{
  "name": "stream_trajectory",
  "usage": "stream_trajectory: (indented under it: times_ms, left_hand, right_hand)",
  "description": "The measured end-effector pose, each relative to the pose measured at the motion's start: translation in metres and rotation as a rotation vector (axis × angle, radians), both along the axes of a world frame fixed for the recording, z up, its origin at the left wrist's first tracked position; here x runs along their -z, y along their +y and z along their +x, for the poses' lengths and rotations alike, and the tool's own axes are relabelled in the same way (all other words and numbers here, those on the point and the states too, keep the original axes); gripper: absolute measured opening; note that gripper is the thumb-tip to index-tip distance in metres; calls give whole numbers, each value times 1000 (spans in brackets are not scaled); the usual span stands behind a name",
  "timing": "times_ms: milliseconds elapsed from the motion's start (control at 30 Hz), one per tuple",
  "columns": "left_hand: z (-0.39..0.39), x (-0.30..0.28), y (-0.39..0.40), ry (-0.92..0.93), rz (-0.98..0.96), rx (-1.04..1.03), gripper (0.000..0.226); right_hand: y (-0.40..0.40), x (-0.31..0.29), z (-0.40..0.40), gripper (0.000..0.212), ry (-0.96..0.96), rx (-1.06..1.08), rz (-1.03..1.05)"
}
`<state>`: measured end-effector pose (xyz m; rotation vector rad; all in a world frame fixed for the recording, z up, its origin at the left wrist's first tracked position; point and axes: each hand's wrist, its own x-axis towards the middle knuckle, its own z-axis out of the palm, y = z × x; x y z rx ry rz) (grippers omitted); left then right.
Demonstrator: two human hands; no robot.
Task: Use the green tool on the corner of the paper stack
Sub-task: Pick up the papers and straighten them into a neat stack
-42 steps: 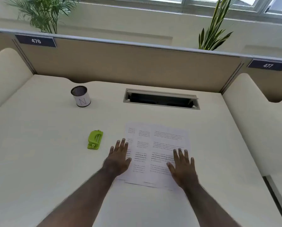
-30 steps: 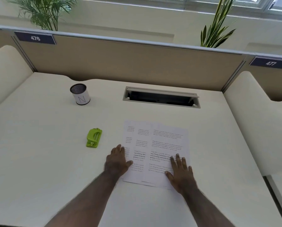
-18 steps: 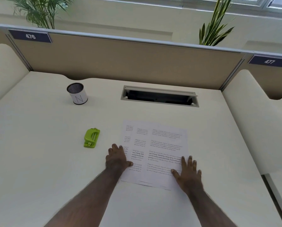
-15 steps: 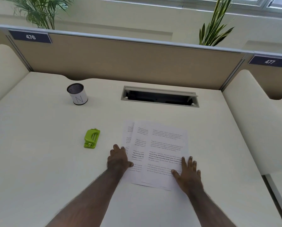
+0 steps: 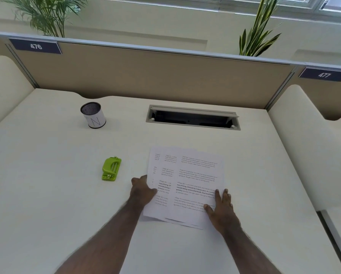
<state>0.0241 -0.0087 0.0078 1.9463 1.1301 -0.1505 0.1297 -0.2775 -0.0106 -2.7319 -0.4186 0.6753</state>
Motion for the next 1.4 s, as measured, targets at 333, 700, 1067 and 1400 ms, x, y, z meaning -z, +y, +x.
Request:
stream_trajectory:
  times_ms: [333,700,1067,1400]
  left_hand:
    - [6,-1,-8,-100,-87,18,36]
    - [-2,3,-2,-283,-759,-207,34]
    - [-15,-10,12,-292,-1070,-9,41]
    - [8,-49,21,-560,-846,-37,41]
  right_hand:
    - [27,-5,-14,78,1,-131,-15]
    - [44,-8,-6,74,96,-74,259]
    - [23,-35,27,36,948,482,942]
    - [47,-82,27,27,564,170,891]
